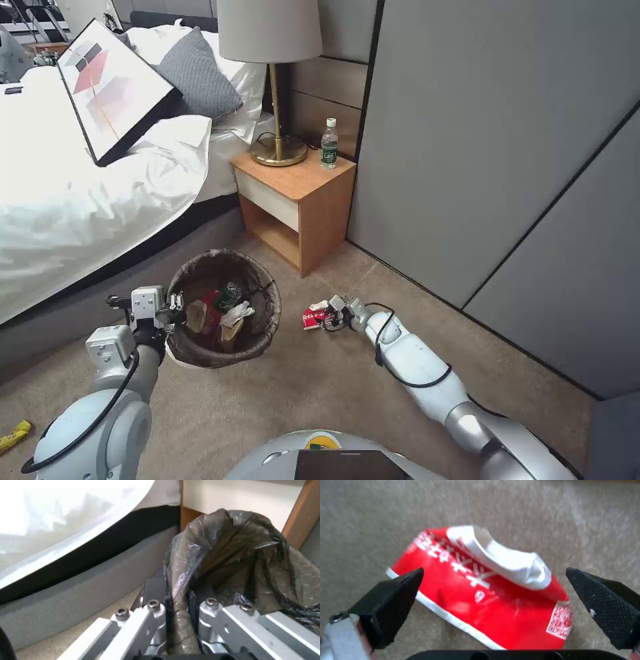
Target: Pick up the trash bin, then pick up the garbage from the floor and place it into the trash bin.
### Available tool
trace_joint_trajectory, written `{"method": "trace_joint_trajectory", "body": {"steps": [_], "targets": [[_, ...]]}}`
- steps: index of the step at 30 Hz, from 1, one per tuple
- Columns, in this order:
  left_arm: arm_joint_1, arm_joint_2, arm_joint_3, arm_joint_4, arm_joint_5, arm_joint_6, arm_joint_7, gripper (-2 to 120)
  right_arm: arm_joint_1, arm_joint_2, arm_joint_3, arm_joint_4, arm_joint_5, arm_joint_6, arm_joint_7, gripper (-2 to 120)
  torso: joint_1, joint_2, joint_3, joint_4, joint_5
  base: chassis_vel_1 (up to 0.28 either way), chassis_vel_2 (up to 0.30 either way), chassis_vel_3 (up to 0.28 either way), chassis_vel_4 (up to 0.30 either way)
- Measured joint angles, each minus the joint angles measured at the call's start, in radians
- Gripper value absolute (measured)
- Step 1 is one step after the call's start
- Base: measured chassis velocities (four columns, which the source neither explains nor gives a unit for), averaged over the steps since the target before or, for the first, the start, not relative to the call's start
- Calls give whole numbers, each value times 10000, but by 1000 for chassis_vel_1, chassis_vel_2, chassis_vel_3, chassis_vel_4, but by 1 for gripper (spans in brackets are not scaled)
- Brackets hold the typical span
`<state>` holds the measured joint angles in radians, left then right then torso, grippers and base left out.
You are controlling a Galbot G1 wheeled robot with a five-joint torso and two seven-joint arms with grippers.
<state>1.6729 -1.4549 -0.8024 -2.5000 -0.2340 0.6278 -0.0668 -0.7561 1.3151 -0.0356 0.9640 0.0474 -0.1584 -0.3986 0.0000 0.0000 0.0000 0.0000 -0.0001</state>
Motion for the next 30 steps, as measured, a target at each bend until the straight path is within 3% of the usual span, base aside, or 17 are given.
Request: {"method": "trace_joint_trajectory", "body": {"steps": [10, 30], "targets": [[5, 14, -13, 0, 13, -5, 6, 7, 427, 383, 245, -997, -29, 116, 93, 100, 0, 0, 0, 0, 0, 0, 0, 0, 0], [-15, 22, -56, 0, 0, -29, 27, 7, 674, 637, 392, -1579, 76, 110, 266, 100, 0, 0, 0, 0, 0, 0, 0, 0, 0]]}}
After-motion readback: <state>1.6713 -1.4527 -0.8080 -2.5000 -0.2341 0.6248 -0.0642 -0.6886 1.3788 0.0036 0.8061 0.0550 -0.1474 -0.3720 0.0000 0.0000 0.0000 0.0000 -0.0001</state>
